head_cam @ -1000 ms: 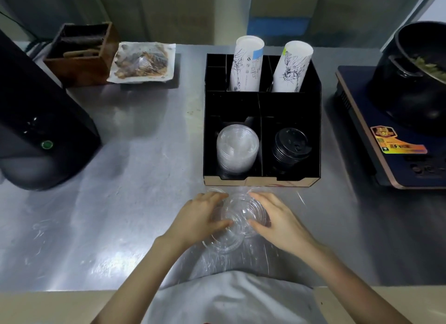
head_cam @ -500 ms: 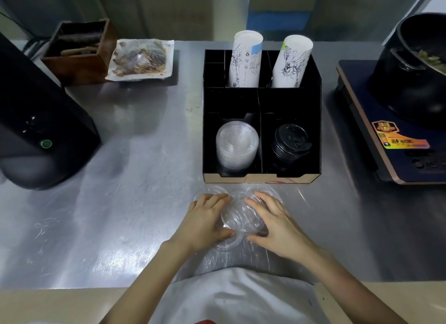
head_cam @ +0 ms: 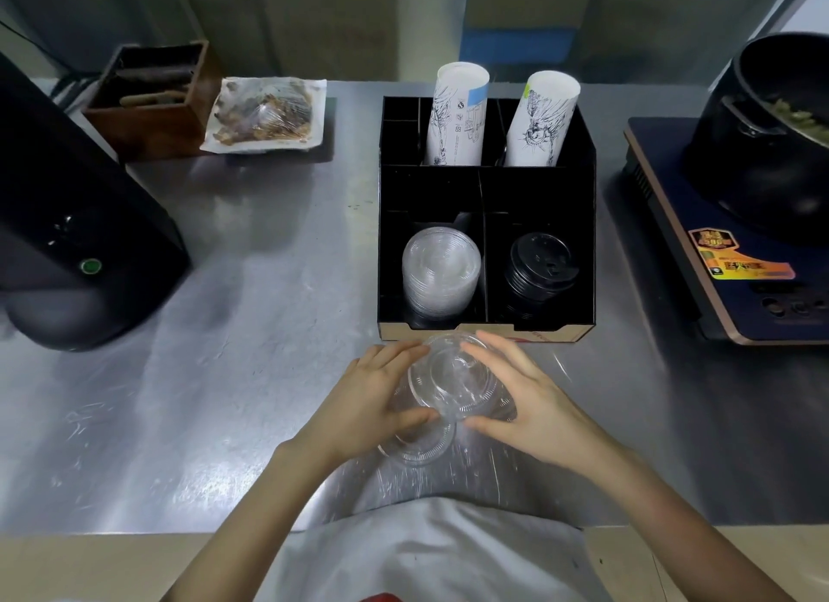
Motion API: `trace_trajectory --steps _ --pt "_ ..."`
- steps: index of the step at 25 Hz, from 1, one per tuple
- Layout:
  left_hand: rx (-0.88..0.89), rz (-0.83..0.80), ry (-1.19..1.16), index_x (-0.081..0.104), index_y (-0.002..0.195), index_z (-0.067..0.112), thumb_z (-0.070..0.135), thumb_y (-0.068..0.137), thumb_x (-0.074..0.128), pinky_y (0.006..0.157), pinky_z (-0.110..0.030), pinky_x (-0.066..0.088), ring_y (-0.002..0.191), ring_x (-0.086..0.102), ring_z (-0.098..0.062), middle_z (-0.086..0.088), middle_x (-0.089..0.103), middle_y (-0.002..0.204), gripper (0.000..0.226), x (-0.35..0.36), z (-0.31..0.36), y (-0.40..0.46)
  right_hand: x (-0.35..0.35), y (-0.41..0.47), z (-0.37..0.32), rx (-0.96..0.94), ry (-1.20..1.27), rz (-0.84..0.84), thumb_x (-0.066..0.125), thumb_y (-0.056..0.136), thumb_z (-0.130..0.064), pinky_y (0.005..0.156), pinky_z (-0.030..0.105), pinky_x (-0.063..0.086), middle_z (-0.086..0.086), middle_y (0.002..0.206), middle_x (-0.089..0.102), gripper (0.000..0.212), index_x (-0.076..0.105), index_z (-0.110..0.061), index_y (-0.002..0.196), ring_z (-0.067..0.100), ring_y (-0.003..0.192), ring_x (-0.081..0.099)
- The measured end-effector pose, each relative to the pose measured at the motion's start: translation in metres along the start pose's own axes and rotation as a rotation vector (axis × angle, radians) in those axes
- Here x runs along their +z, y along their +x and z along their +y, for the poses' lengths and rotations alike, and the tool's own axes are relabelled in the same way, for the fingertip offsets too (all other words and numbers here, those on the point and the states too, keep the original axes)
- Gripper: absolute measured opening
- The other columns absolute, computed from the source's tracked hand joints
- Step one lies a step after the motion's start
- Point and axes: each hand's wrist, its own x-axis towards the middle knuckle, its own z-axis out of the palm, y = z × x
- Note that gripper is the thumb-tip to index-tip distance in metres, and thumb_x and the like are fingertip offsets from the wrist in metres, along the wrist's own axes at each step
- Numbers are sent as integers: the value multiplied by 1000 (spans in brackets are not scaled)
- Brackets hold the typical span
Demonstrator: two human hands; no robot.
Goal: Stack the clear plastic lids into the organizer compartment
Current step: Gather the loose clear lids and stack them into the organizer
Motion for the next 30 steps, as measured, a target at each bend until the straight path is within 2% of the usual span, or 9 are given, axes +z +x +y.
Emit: trace_trajectory --steps 2,7,10,13,16,20,24,26,30 --pt "25 36 -14 42 128 17 59 65 48 97 -34 31 117 42 -21 -3 46 134 77 -8 4 3 -7 4 -2 -18 3 18 69 74 -32 97 -2 9 -15 143 18 75 24 -36 134 0 130 21" --pt "42 91 -29 40 130 20 61 67 48 99 -34 31 121 38 -17 -3 42 138 76 -26 12 14 -25 15 -10 -37 23 61 69 74 -34 108 24 20 -13 147 17 76 22 -41 134 2 134 19" --pt "27 70 -5 38 131 16 59 71 59 103 -36 29 127 36 -21 -8 38 141 77 -33 12 23 -33 25 -12 -39 6 81 69 74 -35 110 30 23 -11 148 18 70 30 -37 131 6 134 21" --pt "38 87 40 37 132 12 50 73 59 103 -37 29 127 36 -23 -11 36 142 73 -42 13 31 -38 38 -12 -27 -27 76 68 74 -37 111 35 24 -8 149 18 63 37 -32 128 13 135 23" --pt "37 90 67 37 131 9 32 77 69 101 -36 31 126 39 -25 -11 35 143 66 -52 14 42 -45 52 -12 -35 -56 70 67 73 -39 111 40 27 -4 149 20 62 38 -31 128 18 135 25" --pt "50 96 99 41 128 5 29 76 71 100 -40 36 121 46 -29 -15 38 141 65 -60 10 60 -54 69 -12 -35 -63 63 68 74 -36 111 36 26 -2 148 22 61 39 -29 127 18 134 26" --pt "33 95 123 42 126 2 18 77 71 95 -42 39 114 50 -36 -19 40 138 60 -63 10 76 -58 87 -7 -10 -72 38 67 75 -34 112 40 26 -3 149 19 61 38 -27 128 19 135 24" --pt "29 76 148 45 123 0 22 76 70 91 -47 43 107 55 -41 -24 43 135 58 -63 6 83 -60 95 -5 15 -83 26 66 76 -34 112 40 26 -3 150 17 61 36 -27 129 20 135 23" --pt "6 59 200 47 121 -2 19 76 69 87 -46 45 96 59 -44 -29 41 134 54 -57 -2 94 -61 108 0 14 -180 30 66 77 -34 112 36 16 -1 150 17 63 35 -26 131 25 137 16"
